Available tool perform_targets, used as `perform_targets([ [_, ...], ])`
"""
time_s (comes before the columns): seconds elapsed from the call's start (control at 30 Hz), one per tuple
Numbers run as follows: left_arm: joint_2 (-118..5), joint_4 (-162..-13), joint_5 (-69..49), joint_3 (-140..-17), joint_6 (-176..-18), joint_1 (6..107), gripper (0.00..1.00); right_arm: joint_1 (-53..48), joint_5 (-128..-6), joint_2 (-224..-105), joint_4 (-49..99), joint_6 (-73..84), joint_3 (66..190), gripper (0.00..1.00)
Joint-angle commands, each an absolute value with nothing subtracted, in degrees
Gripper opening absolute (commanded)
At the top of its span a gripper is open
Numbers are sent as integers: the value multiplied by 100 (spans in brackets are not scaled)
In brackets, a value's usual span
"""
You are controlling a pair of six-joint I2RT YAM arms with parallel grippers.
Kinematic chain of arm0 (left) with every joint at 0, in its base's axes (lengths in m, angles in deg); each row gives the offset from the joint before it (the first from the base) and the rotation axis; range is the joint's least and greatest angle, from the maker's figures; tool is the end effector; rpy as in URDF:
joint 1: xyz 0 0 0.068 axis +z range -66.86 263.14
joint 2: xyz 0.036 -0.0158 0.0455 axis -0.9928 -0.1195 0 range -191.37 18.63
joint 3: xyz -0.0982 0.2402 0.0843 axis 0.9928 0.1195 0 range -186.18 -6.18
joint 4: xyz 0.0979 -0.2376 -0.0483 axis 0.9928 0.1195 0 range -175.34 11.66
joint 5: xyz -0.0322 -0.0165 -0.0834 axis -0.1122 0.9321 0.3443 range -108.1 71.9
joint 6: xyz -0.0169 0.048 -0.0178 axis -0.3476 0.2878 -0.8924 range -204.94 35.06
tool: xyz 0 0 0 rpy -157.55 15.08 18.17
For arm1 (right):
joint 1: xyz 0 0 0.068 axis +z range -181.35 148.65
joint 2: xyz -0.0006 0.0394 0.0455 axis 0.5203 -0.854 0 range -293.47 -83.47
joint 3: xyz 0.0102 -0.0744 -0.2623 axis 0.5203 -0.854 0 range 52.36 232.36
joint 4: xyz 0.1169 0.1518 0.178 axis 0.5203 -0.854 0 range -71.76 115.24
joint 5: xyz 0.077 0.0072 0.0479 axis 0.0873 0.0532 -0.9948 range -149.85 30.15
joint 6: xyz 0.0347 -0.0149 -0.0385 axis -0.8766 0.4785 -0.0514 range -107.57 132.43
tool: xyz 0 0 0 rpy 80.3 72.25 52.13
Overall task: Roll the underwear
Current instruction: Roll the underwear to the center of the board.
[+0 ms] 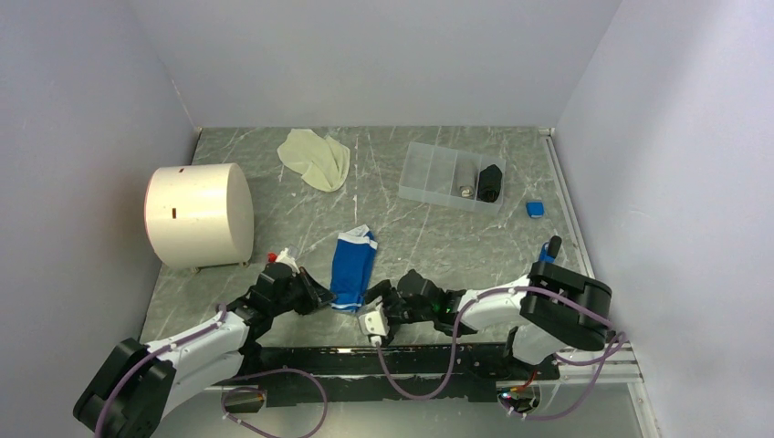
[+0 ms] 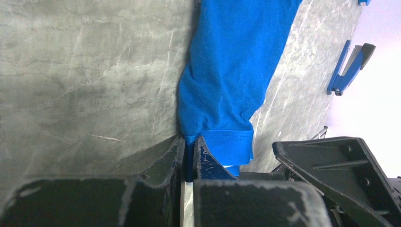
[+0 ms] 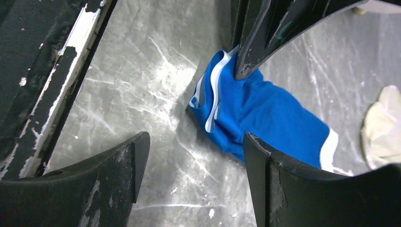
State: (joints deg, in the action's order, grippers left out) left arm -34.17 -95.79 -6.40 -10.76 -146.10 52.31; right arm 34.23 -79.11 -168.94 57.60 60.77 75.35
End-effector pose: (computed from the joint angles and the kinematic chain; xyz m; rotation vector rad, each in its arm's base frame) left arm 0.1288 -0.0853 0.1144 -0.5213 2.3935 -1.0371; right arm 0.0963 0.2404 0.1331 -1.8710 0.9723 0.5333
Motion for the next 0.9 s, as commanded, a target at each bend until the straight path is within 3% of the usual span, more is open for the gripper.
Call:
perform_targets([
  [0.0,-3607,-9003,-928,-886,-14505,5219,5,3597,-7326,-17100,6452,6810,7509,73],
  [0.2,-3648,-8984,-918,-914,-14480,5226,5,3730,-7272,-17771,6875,7126,7640,57],
  [0.53,-3588,-8881,-930,-925,-14497,5223,5,3764,-6974,-18125,6945,7069,7827,44],
  [0.77,-3604,-8840,-956,-969,-14493,5227,5,3764,-7058,-18233,7506,6952,7779,14],
  [0.87,-3558,-8833,-953,-961,-14516,5224,5,3764,-6971,-18274,7785,6847,7757,6],
])
